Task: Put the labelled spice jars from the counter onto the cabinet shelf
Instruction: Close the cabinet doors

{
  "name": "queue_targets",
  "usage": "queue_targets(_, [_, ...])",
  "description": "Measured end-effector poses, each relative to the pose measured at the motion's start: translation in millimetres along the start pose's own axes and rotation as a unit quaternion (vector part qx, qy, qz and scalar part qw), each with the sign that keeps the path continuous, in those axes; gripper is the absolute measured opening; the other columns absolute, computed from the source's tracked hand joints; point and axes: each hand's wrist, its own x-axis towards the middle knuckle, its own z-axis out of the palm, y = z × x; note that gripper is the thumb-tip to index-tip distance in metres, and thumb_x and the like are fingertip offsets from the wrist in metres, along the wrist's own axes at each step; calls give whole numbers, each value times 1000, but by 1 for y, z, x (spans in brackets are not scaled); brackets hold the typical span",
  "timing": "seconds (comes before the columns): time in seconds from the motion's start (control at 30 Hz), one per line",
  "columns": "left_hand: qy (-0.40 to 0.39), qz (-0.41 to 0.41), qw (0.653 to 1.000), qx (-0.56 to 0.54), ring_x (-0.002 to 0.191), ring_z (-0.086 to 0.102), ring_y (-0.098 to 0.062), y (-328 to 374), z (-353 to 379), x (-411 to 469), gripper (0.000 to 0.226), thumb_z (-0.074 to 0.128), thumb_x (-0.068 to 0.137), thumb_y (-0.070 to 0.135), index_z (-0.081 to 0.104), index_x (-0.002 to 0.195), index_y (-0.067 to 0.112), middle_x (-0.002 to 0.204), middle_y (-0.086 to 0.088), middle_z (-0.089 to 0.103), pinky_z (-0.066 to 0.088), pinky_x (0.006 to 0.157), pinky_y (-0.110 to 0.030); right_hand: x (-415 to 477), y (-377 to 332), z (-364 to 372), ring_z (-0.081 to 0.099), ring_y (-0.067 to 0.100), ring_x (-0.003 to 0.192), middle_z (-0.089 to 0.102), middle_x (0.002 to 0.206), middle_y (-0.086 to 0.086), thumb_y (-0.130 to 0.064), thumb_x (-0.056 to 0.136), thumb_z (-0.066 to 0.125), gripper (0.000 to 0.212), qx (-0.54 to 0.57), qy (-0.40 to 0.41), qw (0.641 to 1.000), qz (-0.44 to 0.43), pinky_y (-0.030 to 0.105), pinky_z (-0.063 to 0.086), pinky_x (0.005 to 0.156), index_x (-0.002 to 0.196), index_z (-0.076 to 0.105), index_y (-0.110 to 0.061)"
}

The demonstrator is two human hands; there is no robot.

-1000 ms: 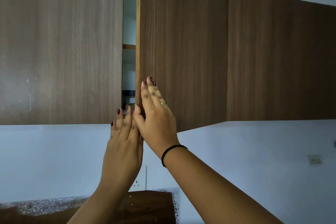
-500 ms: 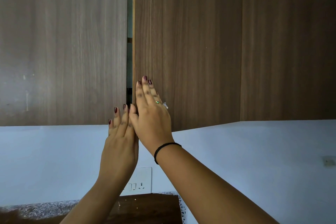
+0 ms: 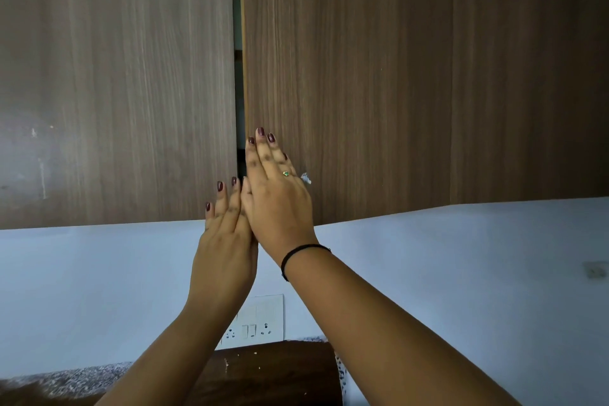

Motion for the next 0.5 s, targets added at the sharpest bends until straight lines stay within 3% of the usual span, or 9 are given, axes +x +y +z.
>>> queue_targets(0.13, [-10, 20, 1000, 15, 152, 2, -26, -9, 1, 3, 58, 48, 101, 14, 26, 154, 5, 163, -12, 17, 11, 123, -43, 2, -3, 6, 40, 22, 141, 41, 153, 7, -18, 93, 59, 53, 3, -7, 1000, 8, 36, 42, 111, 144, 46, -9])
queue_targets(0.3, [-9, 25, 999, 37, 153, -1, -25, -14, 7, 5, 57, 31, 103, 22, 18, 156, 6, 164, -11, 11, 1, 125, -38, 3, 0, 14, 41, 23, 140, 42, 152, 8, -20, 93, 59, 53, 4, -3, 1000, 1, 38, 44, 110, 143, 46, -7])
queue_targets(0.5, [7, 28, 997, 69, 153, 2, -26, -19, 13, 5, 59, 31, 102, 23, 15, 156, 7, 164, -10, 10, -1, 124, -36, 5, 9, 19, 34, 24, 144, 38, 154, 10, -28, 92, 58, 57, 35, 12, 999, 5, 36, 31, 116, 144, 45, -7])
